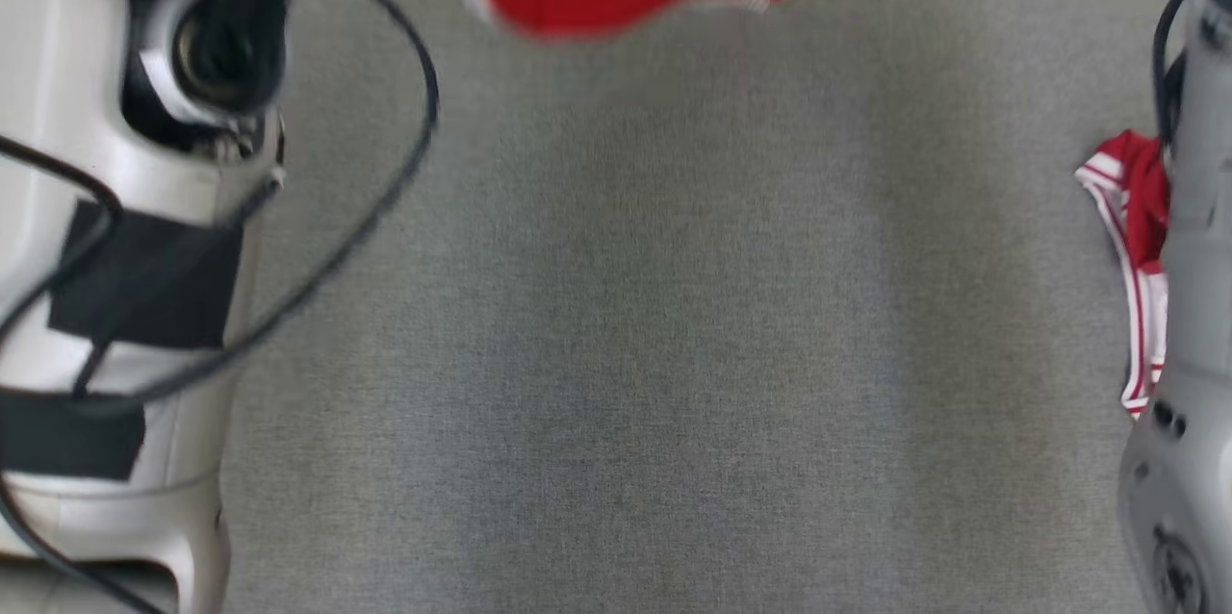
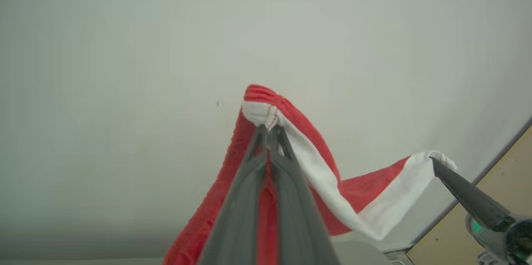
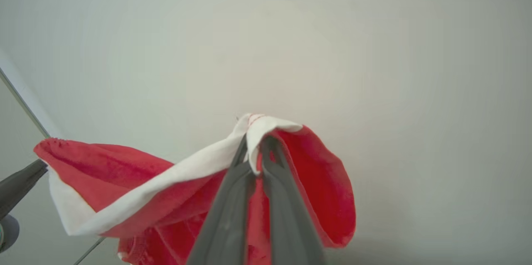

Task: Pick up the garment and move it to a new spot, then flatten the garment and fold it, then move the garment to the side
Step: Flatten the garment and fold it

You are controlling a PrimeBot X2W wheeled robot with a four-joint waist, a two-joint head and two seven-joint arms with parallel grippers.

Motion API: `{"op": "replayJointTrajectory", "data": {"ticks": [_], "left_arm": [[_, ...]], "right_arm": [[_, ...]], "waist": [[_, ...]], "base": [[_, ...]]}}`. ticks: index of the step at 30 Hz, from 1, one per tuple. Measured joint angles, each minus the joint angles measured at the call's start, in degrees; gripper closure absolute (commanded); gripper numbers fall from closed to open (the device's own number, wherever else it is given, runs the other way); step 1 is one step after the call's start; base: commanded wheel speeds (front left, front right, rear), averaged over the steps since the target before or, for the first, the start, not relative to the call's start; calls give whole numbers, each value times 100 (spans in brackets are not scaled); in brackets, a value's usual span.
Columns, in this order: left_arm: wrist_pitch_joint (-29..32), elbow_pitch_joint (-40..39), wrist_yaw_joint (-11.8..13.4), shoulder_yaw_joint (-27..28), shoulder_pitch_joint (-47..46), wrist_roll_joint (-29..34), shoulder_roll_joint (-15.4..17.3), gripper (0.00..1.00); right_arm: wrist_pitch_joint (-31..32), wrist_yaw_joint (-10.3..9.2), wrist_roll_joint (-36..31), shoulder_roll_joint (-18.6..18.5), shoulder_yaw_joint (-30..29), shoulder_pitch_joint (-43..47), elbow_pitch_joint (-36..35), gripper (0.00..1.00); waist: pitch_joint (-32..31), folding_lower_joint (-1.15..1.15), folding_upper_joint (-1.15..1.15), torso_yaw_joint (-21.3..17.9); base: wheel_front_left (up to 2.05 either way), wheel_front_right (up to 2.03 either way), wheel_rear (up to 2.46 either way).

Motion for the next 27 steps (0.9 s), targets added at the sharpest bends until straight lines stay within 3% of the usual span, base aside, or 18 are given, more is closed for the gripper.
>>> {"op": "replayJointTrajectory", "data": {"ticks": [7,12,19,27], "left_arm": [[-859,746,-356,40,-848,101,-40,100],[-1280,1189,-668,-143,-910,202,-60,100],[-1200,1706,-904,-407,-467,67,-83,100],[-653,1441,-999,-887,502,13,75,100]], "right_arm": [[-1371,0,-92,0,-10,-1135,1034,100],[-1683,0,-111,-1,141,-1224,1313,100],[-606,0,-435,-58,714,20,742,100],[1462,0,-444,-322,602,1764,-1178,100]], "waist": [[619,1,1,-93],[936,1,1,-158],[1106,1,2,-125],[863,-1,1,49]], "base": [[0,0,0],[0,0,0],[0,0,0],[0,0,0]]}}
